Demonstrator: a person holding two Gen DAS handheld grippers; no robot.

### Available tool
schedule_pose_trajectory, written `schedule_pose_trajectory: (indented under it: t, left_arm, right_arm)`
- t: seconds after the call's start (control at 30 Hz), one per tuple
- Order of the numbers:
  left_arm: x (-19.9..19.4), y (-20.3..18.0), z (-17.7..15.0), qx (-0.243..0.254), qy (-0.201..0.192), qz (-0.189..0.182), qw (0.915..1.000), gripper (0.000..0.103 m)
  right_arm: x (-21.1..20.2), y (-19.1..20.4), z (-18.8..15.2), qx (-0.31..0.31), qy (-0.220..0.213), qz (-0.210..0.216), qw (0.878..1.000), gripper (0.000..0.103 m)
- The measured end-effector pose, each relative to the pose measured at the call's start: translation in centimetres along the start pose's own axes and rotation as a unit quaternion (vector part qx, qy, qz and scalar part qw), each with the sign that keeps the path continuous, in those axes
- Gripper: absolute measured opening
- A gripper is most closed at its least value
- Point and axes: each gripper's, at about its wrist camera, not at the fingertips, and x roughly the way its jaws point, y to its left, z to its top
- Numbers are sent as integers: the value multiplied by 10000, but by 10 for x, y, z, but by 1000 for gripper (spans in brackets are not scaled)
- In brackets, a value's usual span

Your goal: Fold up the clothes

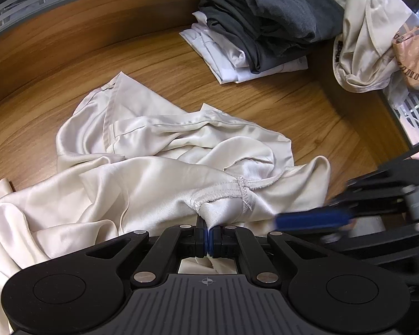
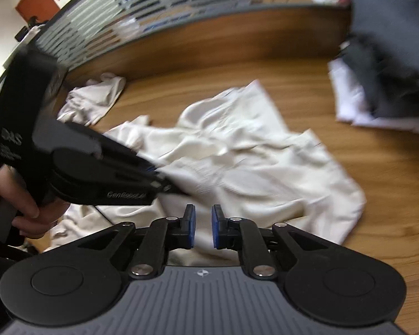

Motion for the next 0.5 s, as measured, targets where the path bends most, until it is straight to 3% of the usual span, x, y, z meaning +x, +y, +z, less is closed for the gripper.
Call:
schedule_pose_trajectory:
  t: [0.37,0.5]
  left_arm:
    - [-5,3,-8,15,37,80,10000,4]
    - [-6,11,-8,-108,17,104,9999,4]
  right_arm:
    - [59,-21,22,397,-276,-552,9973,11]
    - [76,-27,33,369,-137,-526,9978,12]
